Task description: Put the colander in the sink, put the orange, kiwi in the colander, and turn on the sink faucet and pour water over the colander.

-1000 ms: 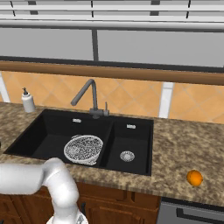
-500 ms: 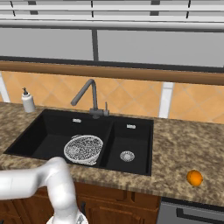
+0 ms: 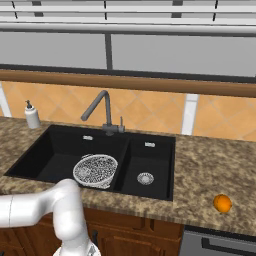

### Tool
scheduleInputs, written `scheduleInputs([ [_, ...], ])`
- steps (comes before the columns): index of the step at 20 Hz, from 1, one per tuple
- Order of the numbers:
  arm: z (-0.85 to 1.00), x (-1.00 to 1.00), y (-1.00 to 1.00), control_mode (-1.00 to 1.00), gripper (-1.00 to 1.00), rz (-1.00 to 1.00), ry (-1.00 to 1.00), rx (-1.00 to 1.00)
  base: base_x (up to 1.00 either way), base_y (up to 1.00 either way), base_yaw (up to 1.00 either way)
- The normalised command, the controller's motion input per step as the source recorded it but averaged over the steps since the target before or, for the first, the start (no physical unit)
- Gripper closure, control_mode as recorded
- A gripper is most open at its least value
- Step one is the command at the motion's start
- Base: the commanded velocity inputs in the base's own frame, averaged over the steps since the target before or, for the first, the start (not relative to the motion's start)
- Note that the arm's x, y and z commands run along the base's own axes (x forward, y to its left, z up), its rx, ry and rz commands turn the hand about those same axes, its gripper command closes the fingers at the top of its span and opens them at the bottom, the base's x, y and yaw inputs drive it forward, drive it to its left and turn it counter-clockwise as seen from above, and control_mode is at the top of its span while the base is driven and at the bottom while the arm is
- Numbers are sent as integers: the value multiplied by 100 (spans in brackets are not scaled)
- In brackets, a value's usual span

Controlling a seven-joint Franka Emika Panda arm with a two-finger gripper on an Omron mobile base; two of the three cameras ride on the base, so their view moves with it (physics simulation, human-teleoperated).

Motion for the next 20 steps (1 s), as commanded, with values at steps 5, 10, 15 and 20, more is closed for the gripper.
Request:
scheduleInputs([
  [5,-14,29,20,-100,-100,0,-1,0,0,0,0],
  [10,-25,30,5,-100,-100,0,0,0,0,0,0],
  [15,-36,1,12,-100,-100,0,0,0,0,0,0],
  [20,-45,-3,0,-100,100,0,0,0,0,0,0],
])
